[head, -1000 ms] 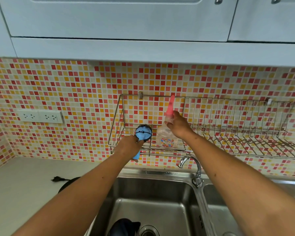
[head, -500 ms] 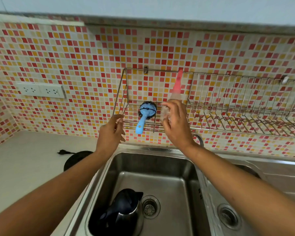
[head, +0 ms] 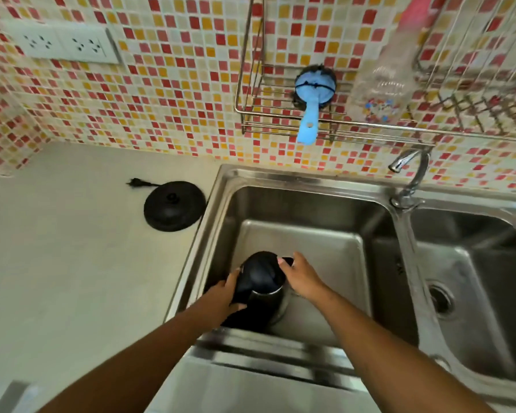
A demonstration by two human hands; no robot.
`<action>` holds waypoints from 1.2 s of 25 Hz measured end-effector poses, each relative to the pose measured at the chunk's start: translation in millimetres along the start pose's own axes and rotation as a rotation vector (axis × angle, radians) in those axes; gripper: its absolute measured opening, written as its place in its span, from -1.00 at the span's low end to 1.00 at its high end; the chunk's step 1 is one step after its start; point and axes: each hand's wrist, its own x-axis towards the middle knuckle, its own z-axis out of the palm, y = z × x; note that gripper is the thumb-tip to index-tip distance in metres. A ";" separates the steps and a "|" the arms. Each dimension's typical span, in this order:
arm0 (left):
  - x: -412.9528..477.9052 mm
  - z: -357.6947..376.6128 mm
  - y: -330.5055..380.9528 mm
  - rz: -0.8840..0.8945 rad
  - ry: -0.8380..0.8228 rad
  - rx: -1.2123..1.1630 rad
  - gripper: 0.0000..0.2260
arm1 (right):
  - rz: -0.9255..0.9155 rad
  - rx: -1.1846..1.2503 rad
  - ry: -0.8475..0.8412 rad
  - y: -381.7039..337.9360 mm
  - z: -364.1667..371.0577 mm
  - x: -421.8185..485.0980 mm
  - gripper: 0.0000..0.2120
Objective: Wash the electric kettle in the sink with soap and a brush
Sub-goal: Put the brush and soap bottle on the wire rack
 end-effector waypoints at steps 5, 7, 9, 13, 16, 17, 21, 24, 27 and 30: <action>-1.0 4.1 18.1 0.068 0.147 -0.001 -0.49 | 0.071 0.299 0.112 12.3 15.8 -4.1 -0.57; -2.6 3.8 19.7 0.137 0.240 -0.099 -0.39 | 0.049 0.370 0.190 12.2 8.9 -14.1 -0.65; -12.2 -9.5 28.6 0.220 0.323 -0.213 -0.41 | 0.011 0.460 0.297 5.8 -6.3 -26.8 -0.71; -34.5 -61.2 56.8 0.365 0.438 -0.321 -0.49 | -0.123 0.598 0.496 -37.8 -42.9 -52.7 -0.73; -51.4 -104.4 68.2 0.411 0.533 -0.394 -0.54 | -0.230 0.615 0.595 -88.3 -64.6 -67.0 -0.70; -56.2 -117.5 66.9 0.420 0.550 -0.404 -0.54 | -0.267 0.610 0.605 -105.7 -67.9 -70.2 -0.71; -66.9 -171.7 39.5 0.426 0.650 -0.386 -0.56 | -0.397 0.580 0.498 -170.6 -57.7 -62.4 -0.68; -66.0 -217.2 -0.9 0.422 0.688 -0.354 -0.60 | -0.451 0.543 0.431 -219.6 -34.4 -45.4 -0.65; -60.3 -266.5 -46.2 0.430 0.690 -0.317 -0.56 | -0.442 0.563 0.403 -266.5 -5.5 -21.5 -0.66; -50.6 -299.4 -79.3 0.437 0.663 -0.315 -0.39 | -0.411 0.539 0.403 -297.3 20.4 0.8 -0.64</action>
